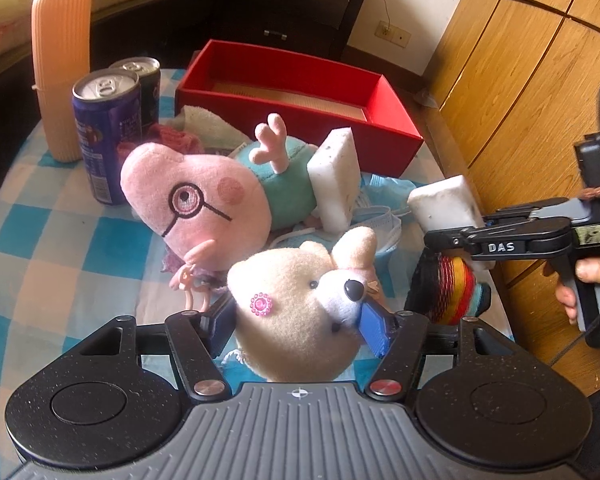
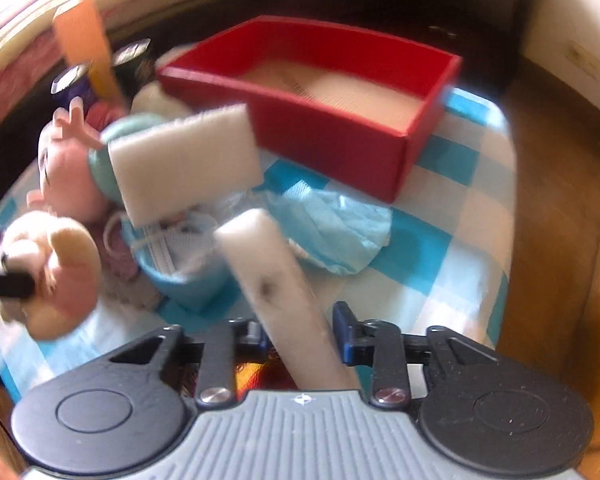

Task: Organize soft objects
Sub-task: 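Carry plush toy with left gripper while right gripper carries foam block to red box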

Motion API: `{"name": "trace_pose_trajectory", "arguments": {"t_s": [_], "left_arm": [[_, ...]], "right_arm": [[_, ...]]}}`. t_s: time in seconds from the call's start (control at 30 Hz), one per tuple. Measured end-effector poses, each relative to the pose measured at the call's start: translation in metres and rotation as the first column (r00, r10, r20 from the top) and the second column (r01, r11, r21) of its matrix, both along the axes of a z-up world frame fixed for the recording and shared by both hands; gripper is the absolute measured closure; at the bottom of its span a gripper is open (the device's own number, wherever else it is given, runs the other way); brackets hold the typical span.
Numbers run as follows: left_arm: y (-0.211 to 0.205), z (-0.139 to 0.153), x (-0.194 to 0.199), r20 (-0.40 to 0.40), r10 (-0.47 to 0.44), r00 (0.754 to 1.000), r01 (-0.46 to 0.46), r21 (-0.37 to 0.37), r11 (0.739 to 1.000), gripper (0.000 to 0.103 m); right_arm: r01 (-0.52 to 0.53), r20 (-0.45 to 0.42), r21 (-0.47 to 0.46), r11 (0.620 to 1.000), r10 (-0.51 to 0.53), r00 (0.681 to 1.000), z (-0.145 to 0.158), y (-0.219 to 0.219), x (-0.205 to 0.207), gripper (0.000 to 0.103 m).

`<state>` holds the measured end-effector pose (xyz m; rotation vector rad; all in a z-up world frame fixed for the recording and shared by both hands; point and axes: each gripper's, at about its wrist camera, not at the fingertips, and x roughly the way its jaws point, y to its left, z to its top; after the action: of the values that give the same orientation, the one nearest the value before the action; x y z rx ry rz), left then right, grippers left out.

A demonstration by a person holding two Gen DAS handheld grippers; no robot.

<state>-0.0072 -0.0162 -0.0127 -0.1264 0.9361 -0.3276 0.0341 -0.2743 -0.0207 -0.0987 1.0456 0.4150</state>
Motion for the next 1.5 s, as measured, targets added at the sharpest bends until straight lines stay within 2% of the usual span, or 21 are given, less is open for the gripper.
{"name": "trace_pose_trajectory", "arguments": {"t_s": [0.27, 0.73, 1.13, 1.5], "left_arm": [[0.005, 0.001, 0.000, 0.021, 0.044, 0.999, -0.045, 0.029, 0.999, 0.039], [0.007, 0.006, 0.001, 0.049, 0.085, 0.995, -0.088, 0.055, 0.995, 0.039], [-0.001, 0.033, 0.003, 0.181, 0.106, 0.978, -0.119, 0.059, 0.991, 0.039], [-0.008, 0.057, 0.020, 0.274, 0.135, 0.952, -0.146, 0.021, 0.989, 0.039]], "right_arm": [[0.065, 0.025, 0.145, 0.987, -0.069, 0.997, 0.025, 0.018, -0.021, 0.096], [0.074, -0.007, 0.221, 0.972, -0.075, 0.997, 0.027, 0.051, -0.048, 0.096], [0.099, 0.059, 0.286, 0.953, -0.121, 0.991, 0.049, 0.054, -0.053, 0.096], [0.119, 0.149, 0.340, 0.933, -0.178, 0.973, 0.070, 0.051, -0.050, 0.096]]}}
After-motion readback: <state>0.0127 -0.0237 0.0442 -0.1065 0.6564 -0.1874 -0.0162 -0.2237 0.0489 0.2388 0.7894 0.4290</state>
